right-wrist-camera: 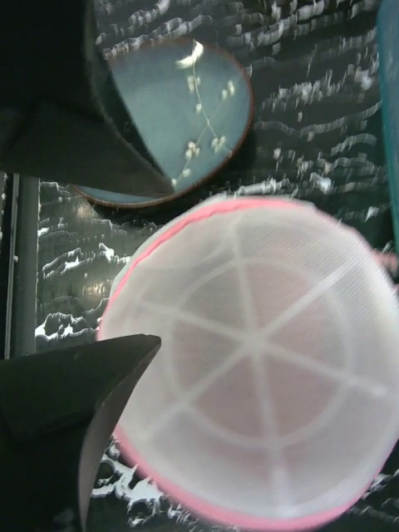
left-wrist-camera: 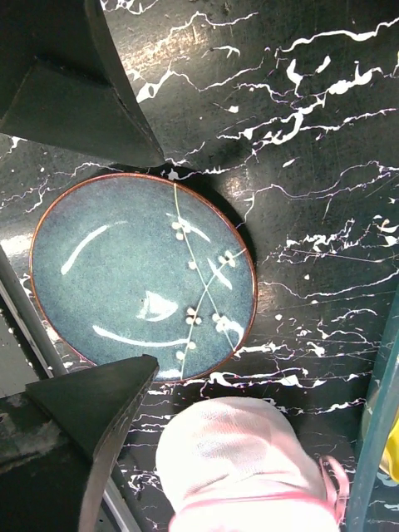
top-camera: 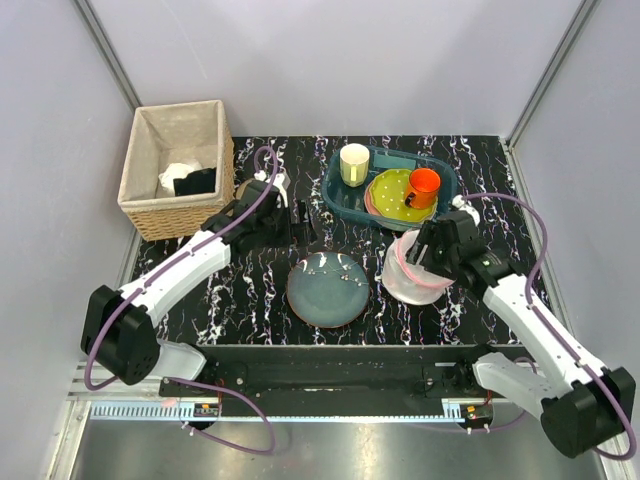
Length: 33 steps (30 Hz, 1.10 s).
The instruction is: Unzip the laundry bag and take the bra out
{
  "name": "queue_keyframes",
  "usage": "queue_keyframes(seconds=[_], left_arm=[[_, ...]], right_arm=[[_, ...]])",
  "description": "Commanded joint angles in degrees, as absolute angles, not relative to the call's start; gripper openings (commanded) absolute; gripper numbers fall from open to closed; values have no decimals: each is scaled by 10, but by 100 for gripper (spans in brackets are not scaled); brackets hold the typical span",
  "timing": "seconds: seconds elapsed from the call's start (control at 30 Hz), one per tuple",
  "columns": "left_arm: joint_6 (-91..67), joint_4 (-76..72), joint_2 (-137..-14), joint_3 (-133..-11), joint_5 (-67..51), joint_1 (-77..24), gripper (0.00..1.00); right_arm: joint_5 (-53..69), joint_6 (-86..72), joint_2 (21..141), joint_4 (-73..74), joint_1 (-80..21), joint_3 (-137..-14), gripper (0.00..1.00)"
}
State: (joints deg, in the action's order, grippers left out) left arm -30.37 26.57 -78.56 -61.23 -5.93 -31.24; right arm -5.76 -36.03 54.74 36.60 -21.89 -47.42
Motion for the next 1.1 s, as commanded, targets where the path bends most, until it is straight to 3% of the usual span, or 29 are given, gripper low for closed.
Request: queue_keyframes(seconds=[0.0,0.1,0.4,0.47,0.53,0.6,0.63,0.67,0.73,0.87,1.07], left_arm=[[-313,233,-775,-595,-67,-316,99],[-314,233,-781,-594,-66,-316,99],[-325,225,-798,-597,-72,-326,99],[-330,224,-794,-594,-64,-329,99],[-333,225,-788,-592,-61,-330,99],[-334,225,-782,-587,-62,-332,99],[-335,224,-777,-584,-64,-333,99],[-334,226,-774,-580,-66,-335,99],[-332,227,-772,-577,-66,-334,99],[-326,229,-784,-584,-76,-334,99],[-332,216,-808,-633,-122,-335,99]], right_arm=[[-196,-363,563,435,-261,-511,78],[-272,-346,561,458,-296,-534,88],[-282,-314,705,404,-342,-565,91],[-276,-294,732,389,-344,-565,97],[-272,-271,774,367,-345,-561,97],[-293,-272,802,375,-346,-563,86],[-315,-275,801,380,-348,-564,56],[-322,-275,795,382,-351,-563,35],[-326,-273,750,383,-355,-555,2],[-286,-241,651,367,-355,-545,0],[-76,-143,494,316,-357,-515,0]])
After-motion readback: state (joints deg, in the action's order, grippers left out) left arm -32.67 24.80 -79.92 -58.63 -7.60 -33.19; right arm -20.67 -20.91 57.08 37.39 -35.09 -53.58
